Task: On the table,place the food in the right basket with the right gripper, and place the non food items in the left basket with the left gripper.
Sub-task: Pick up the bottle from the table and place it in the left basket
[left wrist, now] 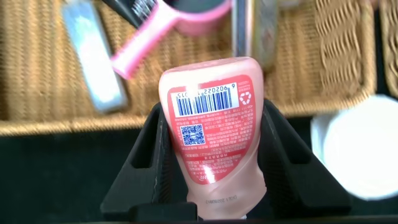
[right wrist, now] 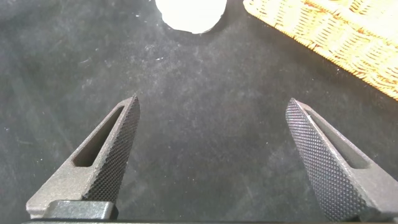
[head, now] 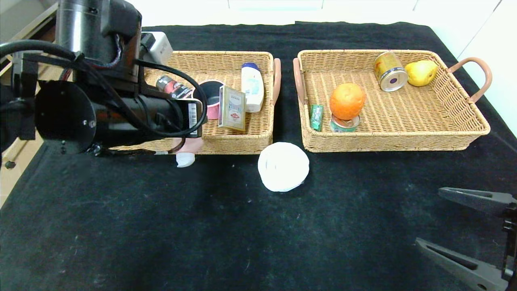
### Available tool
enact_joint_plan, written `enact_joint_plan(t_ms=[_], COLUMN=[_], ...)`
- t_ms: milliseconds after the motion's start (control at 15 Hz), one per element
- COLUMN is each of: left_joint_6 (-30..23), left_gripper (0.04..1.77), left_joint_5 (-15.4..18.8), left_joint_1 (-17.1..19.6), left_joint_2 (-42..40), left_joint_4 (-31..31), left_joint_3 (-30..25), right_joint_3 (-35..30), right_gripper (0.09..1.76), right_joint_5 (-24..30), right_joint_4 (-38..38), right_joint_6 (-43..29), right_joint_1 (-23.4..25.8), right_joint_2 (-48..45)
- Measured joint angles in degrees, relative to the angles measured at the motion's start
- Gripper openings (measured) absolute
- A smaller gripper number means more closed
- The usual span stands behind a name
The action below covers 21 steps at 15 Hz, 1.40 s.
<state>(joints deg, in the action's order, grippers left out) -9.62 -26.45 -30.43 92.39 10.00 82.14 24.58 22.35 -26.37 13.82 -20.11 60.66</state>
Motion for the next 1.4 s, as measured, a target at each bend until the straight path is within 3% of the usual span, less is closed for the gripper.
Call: enact_joint_plan(t_ms=[267, 867, 1400], left_joint_6=[2.77, 7.84, 8.05], left_gripper=[0.87, 0.87, 0.87], left_joint_5=[-0.24, -3.56, -4.79], left_joint_1=[3.10, 5.16, 5.62], left_joint_2=[4.13, 12.81, 16.13], left_joint_4=[-4.07, -16.43, -17.43], left_joint_3=[6.21, 11.65, 12.81], right_joint_3=[0.04, -0.05, -0.11], right_gripper=[1.71, 1.71, 1.71], right_joint_5=[0.02, 0.06, 0.06], right_joint_4=[-0.01, -0.01, -0.01], right_joint_6=[-0.02, -0.05, -0.02], right_joint_1=[0.00, -0.04, -0.04], right_joint_2=[0.00, 0.00, 0.00])
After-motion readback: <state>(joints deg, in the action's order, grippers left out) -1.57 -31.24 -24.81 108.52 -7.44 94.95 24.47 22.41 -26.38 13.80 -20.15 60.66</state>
